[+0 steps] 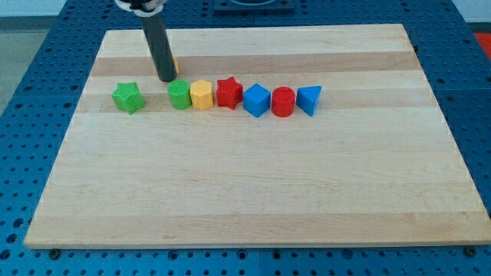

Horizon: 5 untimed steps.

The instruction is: Place green circle left diagonally towards green star

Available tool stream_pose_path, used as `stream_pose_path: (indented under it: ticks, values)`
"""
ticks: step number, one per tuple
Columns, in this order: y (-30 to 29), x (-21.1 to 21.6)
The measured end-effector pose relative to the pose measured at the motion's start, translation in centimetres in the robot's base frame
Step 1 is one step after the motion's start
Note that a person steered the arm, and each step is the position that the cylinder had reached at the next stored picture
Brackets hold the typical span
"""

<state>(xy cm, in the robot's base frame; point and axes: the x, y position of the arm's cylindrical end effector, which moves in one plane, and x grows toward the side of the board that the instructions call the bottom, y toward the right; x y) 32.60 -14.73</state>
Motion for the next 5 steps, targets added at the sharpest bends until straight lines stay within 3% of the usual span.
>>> stream_pose_path:
  ticks: [5]
  values:
    - [3.7,6.2]
